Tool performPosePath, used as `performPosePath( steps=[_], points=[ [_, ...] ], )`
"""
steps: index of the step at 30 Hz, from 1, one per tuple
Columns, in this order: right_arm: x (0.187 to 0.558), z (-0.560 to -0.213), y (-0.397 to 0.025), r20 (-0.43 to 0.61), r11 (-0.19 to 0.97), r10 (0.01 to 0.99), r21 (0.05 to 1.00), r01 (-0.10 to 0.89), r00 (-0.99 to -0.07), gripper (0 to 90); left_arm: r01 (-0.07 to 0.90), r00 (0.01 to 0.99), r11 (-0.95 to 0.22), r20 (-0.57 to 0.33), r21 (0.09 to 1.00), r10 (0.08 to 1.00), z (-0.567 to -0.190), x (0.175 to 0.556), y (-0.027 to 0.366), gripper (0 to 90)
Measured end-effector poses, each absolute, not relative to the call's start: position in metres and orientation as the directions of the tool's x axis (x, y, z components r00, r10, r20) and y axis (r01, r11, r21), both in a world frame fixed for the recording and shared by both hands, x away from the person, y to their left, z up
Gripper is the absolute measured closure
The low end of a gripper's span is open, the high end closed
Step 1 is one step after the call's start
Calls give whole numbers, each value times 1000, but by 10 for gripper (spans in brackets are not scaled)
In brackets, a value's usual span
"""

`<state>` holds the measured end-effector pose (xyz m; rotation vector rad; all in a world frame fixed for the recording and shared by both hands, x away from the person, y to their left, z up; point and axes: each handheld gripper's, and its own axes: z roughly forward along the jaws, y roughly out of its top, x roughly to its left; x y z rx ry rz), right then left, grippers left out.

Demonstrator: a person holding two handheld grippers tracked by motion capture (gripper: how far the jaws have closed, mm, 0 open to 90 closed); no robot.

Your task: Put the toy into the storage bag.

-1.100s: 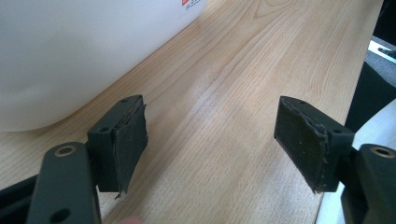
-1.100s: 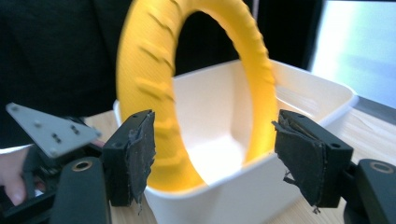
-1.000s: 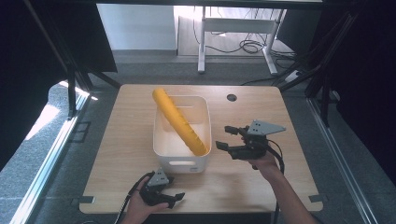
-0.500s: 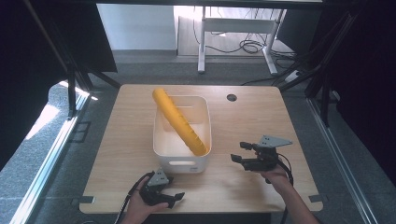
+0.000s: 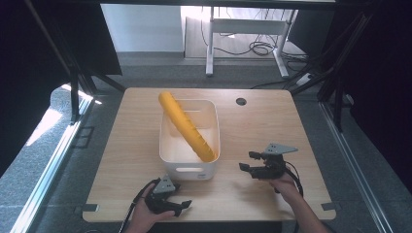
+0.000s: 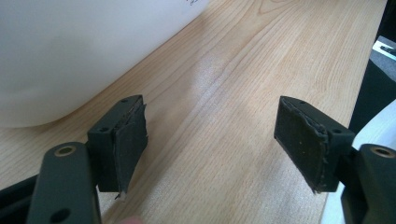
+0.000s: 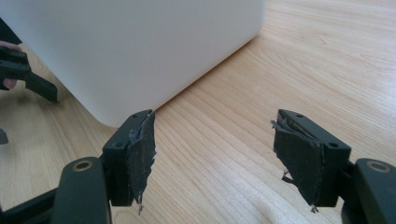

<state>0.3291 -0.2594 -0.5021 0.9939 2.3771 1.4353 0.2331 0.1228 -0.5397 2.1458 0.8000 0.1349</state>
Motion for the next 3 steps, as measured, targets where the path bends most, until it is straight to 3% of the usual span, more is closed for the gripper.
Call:
performPosePath(
  steps=[3],
  points=[
    [329, -504, -258, 142, 339, 638, 831, 441, -757, 296, 498, 791, -459, -169, 736, 587, -539, 233, 123, 256]
  ],
)
